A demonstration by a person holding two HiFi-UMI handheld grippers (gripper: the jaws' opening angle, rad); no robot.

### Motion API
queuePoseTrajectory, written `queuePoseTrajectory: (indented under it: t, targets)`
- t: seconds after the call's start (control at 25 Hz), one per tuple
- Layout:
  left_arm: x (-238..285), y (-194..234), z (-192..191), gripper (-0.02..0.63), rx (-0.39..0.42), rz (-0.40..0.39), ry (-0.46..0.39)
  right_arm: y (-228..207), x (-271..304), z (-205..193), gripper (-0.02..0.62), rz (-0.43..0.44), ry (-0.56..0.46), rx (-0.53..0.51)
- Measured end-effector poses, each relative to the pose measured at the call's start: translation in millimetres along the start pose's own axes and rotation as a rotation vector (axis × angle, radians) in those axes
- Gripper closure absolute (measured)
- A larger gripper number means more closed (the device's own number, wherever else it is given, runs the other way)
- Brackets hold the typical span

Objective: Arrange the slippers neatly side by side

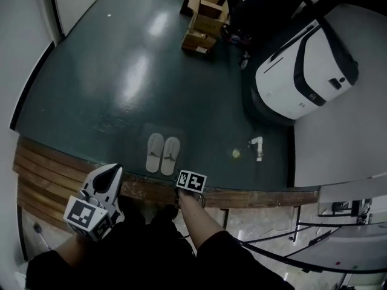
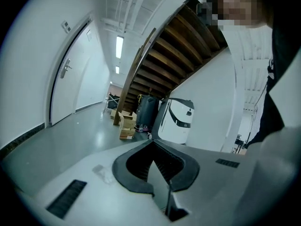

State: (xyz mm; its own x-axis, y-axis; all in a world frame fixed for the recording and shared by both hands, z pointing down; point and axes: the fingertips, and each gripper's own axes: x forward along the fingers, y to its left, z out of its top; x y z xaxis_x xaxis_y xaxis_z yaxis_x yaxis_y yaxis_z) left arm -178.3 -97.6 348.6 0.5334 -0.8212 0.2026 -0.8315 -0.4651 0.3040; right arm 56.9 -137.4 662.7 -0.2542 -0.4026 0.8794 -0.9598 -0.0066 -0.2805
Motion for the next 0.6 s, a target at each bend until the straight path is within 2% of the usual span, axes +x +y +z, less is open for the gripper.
queuePoseTrajectory:
  t: [0.24, 0.36, 0.6]
  targets:
    - [0, -24, 10, 0.615, 0.019, -0.082, 0.008, 58, -76, 10, 0.529, 0.098, -0.148, -0.08]
    - [1, -36, 6, 0.615, 0.042, -0.087, 0.034, 80, -124, 18, 0.529, 0.197, -0.252, -0.141]
    - [0, -104, 26, 0.615, 0.049, -0.097, -0.005, 103, -231, 23, 0.531, 0.361, -0.434, -0.282]
